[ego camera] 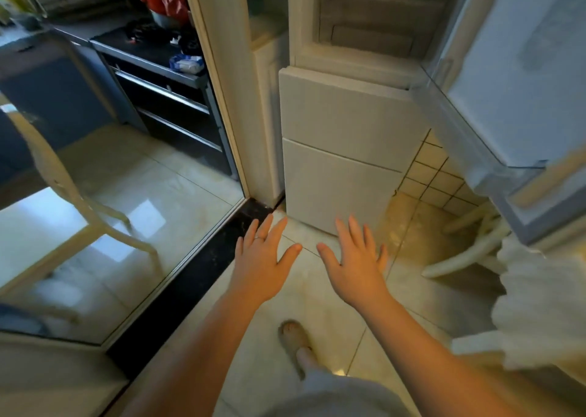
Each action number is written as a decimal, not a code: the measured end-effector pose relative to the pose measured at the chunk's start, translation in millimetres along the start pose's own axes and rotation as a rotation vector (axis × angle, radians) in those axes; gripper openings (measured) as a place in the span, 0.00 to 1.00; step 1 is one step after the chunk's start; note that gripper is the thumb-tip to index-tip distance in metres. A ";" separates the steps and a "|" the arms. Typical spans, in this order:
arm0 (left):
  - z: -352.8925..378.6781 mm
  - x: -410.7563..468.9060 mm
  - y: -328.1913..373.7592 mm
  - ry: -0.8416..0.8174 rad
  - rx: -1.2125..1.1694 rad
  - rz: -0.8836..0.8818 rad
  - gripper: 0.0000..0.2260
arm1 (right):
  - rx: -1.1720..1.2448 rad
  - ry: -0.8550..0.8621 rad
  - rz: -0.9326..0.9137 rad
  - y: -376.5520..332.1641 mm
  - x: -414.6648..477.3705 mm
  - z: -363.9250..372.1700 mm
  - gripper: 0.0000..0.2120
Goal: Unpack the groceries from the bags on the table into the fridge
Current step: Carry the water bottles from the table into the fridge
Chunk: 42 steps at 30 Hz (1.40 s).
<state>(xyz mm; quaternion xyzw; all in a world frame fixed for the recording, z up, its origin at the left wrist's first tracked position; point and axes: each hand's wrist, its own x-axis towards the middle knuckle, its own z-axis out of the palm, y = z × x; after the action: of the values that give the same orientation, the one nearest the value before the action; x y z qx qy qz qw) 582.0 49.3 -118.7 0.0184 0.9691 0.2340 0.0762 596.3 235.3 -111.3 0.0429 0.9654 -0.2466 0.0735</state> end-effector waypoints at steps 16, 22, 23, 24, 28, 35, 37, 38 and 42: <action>113.5 -111.0 143.6 -0.177 -0.040 0.206 0.29 | 0.016 0.064 0.245 175.4 -156.9 -47.2 0.32; 179.1 -132.0 255.0 -0.192 -0.061 0.284 0.29 | 0.031 0.120 0.311 287.6 -196.3 -101.4 0.31; 192.2 -136.5 276.4 -0.197 -0.072 0.293 0.29 | 0.033 0.127 0.323 309.7 -203.7 -112.4 0.31; 205.4 -141.3 297.7 -0.203 -0.083 0.301 0.29 | 0.032 0.131 0.335 331.6 -211.2 -124.2 0.31; 255.5 -161.1 380.1 -0.246 -0.095 0.341 0.29 | 0.026 0.167 0.388 414.9 -241.3 -169.3 0.30; 312.3 -183.5 494.7 -0.302 -0.099 0.415 0.28 | 0.078 0.214 0.458 526.1 -277.9 -219.3 0.30; 323.7 -182.4 516.9 -0.318 -0.091 0.432 0.28 | 0.102 0.226 0.479 549.6 -282.9 -227.8 0.31; 328.9 -180.3 526.7 -0.326 -0.086 0.438 0.28 | 0.113 0.230 0.491 560.5 -284.1 -231.0 0.31; 346.6 -162.5 560.3 -0.344 -0.063 0.489 0.27 | 0.147 0.245 0.530 596.2 -279.2 -242.7 0.30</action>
<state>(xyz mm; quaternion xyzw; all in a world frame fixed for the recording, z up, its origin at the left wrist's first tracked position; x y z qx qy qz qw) 796.6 692.5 -145.0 0.2884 0.9010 0.2688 0.1811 913.2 860.9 -135.4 0.3280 0.9018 -0.2812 0.0150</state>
